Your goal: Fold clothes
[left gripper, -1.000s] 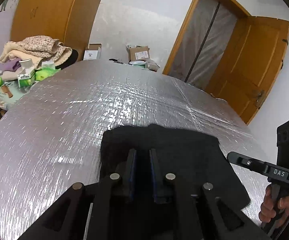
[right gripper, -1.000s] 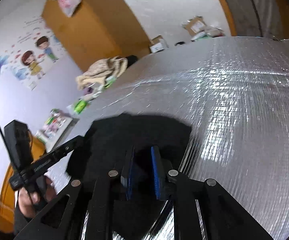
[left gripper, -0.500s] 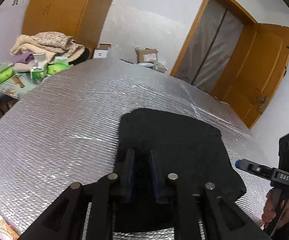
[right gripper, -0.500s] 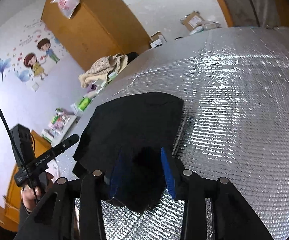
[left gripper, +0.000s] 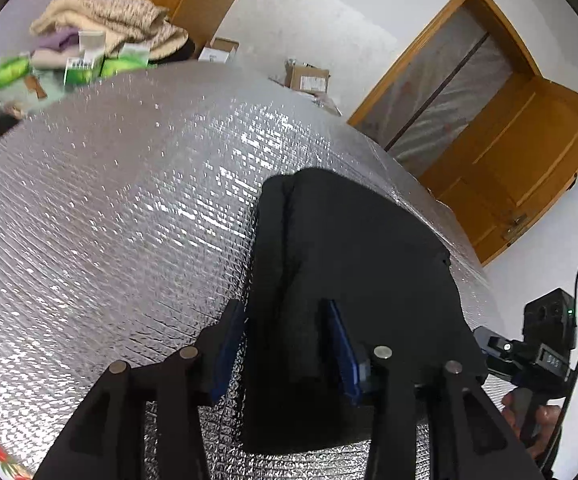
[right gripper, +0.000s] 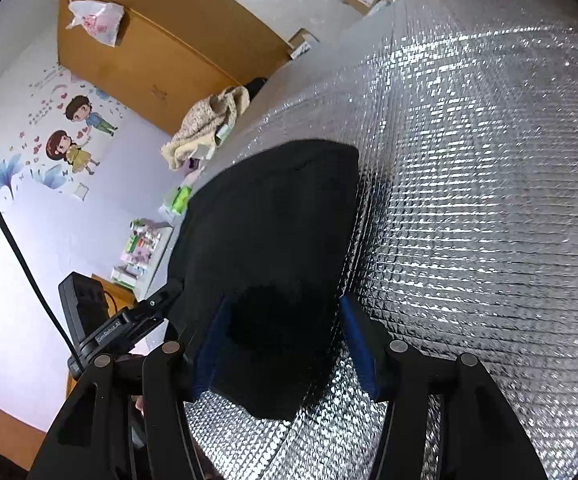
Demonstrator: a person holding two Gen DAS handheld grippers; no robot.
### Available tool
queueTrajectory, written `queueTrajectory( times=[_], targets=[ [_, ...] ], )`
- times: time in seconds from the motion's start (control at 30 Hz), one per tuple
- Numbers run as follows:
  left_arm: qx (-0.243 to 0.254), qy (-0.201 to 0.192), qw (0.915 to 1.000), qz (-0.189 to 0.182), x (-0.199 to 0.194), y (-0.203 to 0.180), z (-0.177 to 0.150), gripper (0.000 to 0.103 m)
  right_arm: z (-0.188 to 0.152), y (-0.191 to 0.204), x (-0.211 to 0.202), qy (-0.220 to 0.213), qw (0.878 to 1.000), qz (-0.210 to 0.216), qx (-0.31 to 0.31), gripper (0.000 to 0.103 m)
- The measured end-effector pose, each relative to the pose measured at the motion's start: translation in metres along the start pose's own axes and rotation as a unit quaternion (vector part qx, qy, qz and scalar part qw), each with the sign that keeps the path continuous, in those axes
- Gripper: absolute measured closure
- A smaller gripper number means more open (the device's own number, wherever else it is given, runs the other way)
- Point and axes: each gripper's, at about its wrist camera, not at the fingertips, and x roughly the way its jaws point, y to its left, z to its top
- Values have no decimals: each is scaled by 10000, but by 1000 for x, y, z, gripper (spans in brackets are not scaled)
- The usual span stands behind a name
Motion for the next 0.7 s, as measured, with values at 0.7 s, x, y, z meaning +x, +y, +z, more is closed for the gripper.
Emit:
queueTrajectory(
  times=[0.7],
  targets=[
    [769,-220,9968,-91,7,-50,45,82,41,29,7,-35,9980,-321,-548,76]
  ],
)
